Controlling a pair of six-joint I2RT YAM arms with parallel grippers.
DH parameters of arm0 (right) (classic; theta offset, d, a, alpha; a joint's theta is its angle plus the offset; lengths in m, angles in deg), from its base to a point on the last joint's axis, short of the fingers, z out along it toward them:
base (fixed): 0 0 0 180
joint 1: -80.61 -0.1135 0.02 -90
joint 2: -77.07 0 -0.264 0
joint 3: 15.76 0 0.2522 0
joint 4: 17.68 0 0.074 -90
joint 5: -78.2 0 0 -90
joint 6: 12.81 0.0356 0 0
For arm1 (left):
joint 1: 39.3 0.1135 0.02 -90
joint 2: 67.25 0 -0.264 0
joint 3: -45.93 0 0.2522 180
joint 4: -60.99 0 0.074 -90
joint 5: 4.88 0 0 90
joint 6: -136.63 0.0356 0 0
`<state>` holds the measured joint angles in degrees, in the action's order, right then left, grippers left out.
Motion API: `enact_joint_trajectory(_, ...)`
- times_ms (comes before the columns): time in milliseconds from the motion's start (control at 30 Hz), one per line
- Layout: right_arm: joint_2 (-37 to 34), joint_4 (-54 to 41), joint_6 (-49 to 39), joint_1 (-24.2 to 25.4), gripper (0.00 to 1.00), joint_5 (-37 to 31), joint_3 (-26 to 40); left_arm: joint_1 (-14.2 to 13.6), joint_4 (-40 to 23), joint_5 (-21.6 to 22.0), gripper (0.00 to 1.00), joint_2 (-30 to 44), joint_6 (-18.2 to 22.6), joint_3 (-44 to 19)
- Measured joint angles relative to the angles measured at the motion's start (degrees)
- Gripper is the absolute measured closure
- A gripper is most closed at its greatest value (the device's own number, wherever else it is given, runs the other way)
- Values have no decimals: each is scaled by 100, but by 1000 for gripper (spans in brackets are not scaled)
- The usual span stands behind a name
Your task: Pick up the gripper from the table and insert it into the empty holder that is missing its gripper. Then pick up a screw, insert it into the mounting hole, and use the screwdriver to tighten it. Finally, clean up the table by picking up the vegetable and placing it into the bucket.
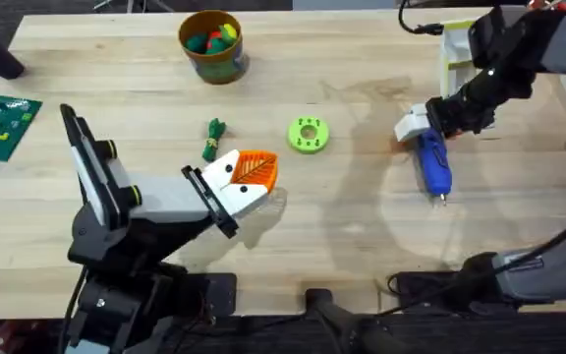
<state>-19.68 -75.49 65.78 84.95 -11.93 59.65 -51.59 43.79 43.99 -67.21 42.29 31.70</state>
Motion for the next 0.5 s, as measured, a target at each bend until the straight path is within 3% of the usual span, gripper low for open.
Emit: enact_joint_trajectory(500,-1,-89,73,0,43,-69,0,0,-1,0,985,0,0,0)
